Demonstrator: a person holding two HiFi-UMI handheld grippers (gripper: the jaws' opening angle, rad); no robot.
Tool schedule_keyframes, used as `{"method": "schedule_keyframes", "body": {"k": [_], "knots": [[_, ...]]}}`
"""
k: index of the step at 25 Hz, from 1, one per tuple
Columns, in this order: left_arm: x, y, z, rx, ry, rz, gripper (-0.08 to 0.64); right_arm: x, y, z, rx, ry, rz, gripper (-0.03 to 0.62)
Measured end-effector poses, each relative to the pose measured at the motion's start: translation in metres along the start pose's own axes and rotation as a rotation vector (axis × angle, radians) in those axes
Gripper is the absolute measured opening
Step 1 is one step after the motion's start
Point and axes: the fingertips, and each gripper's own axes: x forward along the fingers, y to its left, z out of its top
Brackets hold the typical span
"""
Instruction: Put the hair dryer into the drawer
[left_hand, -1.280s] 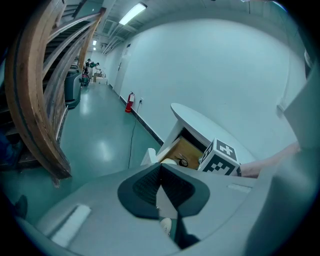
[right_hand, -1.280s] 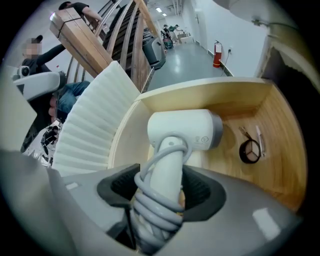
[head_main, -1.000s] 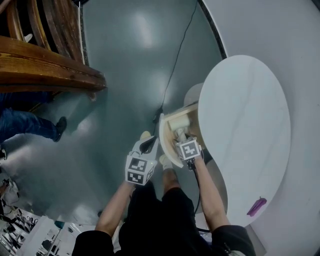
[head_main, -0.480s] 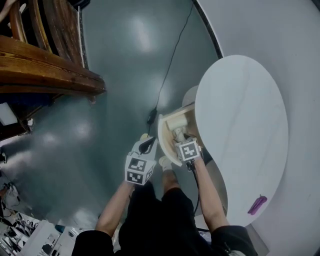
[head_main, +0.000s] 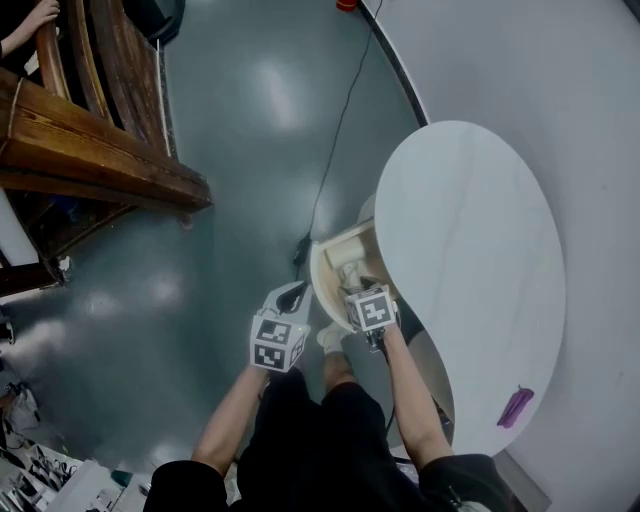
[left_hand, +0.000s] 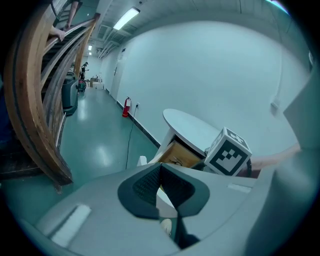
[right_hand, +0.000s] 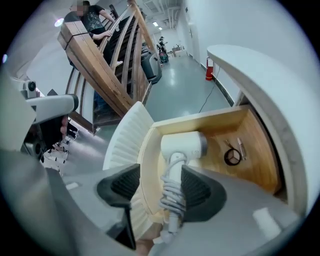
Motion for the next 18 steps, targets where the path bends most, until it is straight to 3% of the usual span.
{"method": "schedule_keyframes", "body": {"k": [3, 7, 10, 18], "knots": [[-0.007, -0.007, 0.008, 0.016, -0.005, 0.000, 0.006, -0.019, 0.000, 0.004, 0.016, -0.022, -0.024, 0.262], [-0.018, -0.015, 0.022, 0.038, -0.019, 0.000, 0.006, -0.041, 0.012, 0.018, 0.015, -0.107, 0.016, 0.254], [-0.028, -0.021, 0.036, 0.058, -0.036, 0.002, 0.006, -0.067, 0.021, 0.030, 0.021, -0.173, 0.019, 0.202], [-0.059, -0.032, 0.097, 0.128, -0.127, -0.003, 0.006, -0.166, 0.035, 0.085, 0.019, -0.493, -0.067, 0.101]]}}
